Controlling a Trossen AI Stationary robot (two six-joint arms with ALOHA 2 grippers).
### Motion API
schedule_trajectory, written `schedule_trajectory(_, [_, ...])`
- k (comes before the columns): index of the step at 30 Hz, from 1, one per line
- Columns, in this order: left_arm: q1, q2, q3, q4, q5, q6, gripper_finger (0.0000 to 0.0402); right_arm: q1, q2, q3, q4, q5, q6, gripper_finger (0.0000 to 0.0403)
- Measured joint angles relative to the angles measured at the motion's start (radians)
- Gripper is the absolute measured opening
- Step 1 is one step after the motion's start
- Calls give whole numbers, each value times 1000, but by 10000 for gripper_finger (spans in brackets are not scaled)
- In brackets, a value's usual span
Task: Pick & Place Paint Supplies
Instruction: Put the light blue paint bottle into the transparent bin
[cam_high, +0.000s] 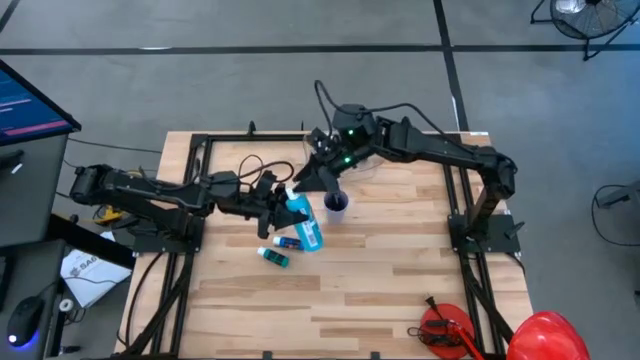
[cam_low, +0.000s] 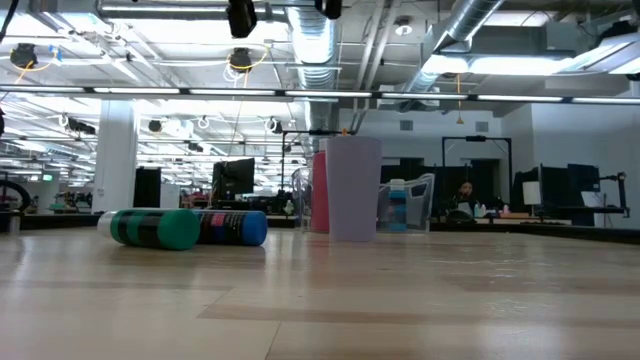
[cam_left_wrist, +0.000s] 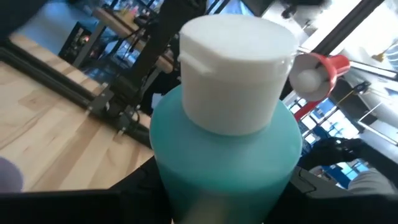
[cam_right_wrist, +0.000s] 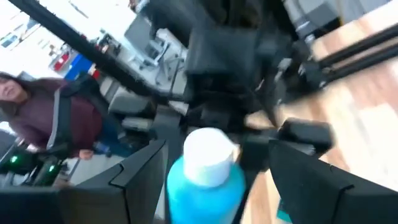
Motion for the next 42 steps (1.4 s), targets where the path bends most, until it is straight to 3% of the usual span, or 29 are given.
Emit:
schedule_trajectory(35, [1, 19, 0, -8, 1, -3, 154, 33, 15, 2, -66, 9, -34, 266])
schedule_trajectory(42, [1, 50, 0, -12, -1, -11, 154, 37, 15, 2, -80, 51, -38, 265])
